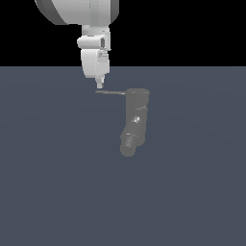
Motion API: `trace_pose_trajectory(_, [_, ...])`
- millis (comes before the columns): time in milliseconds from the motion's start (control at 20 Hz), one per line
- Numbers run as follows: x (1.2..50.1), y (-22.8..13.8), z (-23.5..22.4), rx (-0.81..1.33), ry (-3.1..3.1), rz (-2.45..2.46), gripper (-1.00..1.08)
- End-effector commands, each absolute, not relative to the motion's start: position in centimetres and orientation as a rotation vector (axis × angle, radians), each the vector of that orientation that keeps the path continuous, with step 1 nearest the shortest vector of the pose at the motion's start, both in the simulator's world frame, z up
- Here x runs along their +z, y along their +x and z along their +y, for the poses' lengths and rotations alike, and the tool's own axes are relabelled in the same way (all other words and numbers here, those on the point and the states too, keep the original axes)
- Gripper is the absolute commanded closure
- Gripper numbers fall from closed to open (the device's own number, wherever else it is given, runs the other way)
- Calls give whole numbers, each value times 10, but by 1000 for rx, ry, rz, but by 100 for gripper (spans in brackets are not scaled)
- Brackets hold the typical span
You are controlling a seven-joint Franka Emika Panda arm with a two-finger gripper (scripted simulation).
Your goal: Turn on the faucet by rotating a designated handle.
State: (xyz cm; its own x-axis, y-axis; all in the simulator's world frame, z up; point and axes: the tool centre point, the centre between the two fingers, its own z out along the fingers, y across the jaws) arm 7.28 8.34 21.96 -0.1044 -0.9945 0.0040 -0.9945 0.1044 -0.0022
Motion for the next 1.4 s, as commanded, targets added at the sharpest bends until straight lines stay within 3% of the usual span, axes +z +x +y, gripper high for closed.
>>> trace_pose_trajectory(0, [213, 81, 77, 6, 2046, -2382, 108])
trace_pose_trajectory(700, [201, 95, 64, 0, 1948, -2464, 108])
trace_pose_trajectory(1350, [201, 59, 72, 0, 1948, -2464, 108])
